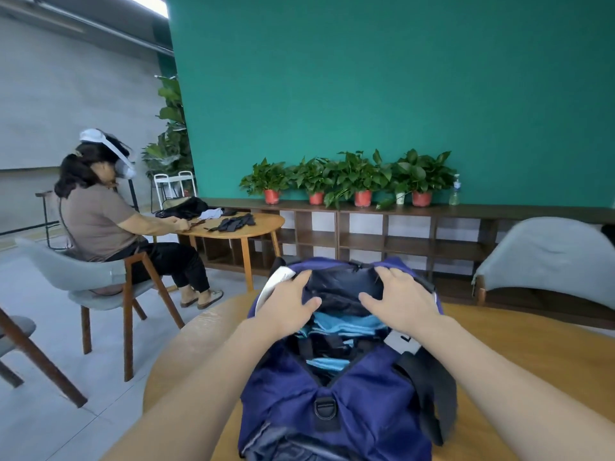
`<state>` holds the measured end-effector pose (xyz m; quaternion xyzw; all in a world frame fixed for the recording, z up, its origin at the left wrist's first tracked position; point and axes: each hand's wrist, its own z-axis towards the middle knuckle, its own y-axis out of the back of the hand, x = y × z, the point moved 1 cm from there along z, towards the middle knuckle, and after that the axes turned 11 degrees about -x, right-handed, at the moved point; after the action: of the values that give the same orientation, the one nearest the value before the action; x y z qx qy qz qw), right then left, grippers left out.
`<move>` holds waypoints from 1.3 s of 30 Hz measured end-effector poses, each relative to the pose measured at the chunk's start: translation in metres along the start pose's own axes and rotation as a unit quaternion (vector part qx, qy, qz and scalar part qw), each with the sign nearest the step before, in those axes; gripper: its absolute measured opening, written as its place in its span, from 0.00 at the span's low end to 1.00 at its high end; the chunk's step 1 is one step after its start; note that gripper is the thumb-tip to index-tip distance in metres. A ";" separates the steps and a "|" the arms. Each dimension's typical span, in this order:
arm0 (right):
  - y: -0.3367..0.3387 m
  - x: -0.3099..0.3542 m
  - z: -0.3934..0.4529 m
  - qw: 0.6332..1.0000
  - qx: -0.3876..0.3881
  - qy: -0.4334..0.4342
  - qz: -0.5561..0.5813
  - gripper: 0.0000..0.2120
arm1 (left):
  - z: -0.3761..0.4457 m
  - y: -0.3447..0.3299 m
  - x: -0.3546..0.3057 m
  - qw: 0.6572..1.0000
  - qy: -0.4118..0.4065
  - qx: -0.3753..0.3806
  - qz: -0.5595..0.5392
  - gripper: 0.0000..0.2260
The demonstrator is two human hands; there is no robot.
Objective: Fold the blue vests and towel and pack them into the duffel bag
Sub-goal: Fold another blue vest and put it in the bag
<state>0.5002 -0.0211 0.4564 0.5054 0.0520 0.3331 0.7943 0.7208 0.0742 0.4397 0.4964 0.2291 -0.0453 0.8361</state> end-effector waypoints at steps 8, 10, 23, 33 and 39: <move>-0.008 -0.015 -0.038 0.994 0.039 -0.026 0.094 0.34 | -0.026 -0.030 -0.010 0.995 -0.026 -0.008 -0.092 0.33; 0.002 -0.019 -0.052 0.992 0.037 -0.042 0.109 0.31 | -0.035 -0.031 -0.017 0.995 -0.010 -0.011 -0.102 0.34; 0.070 -0.093 -0.213 0.984 0.011 -0.083 0.159 0.20 | -0.173 -0.077 -0.152 0.974 -0.080 -0.024 -0.212 0.21; 0.100 -0.231 -0.387 0.967 -0.006 -0.220 0.130 0.14 | -0.285 -0.188 -0.284 0.950 -0.153 0.092 -0.255 0.16; 0.101 -0.311 -0.479 0.942 0.018 -0.320 0.094 0.14 | -0.333 -0.256 -0.345 0.934 -0.180 0.184 -0.249 0.11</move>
<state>0.0111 0.1928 0.2308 0.6020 -0.2469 0.2254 0.7251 0.2231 0.1763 0.2461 0.5523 0.1789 -0.3822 0.7190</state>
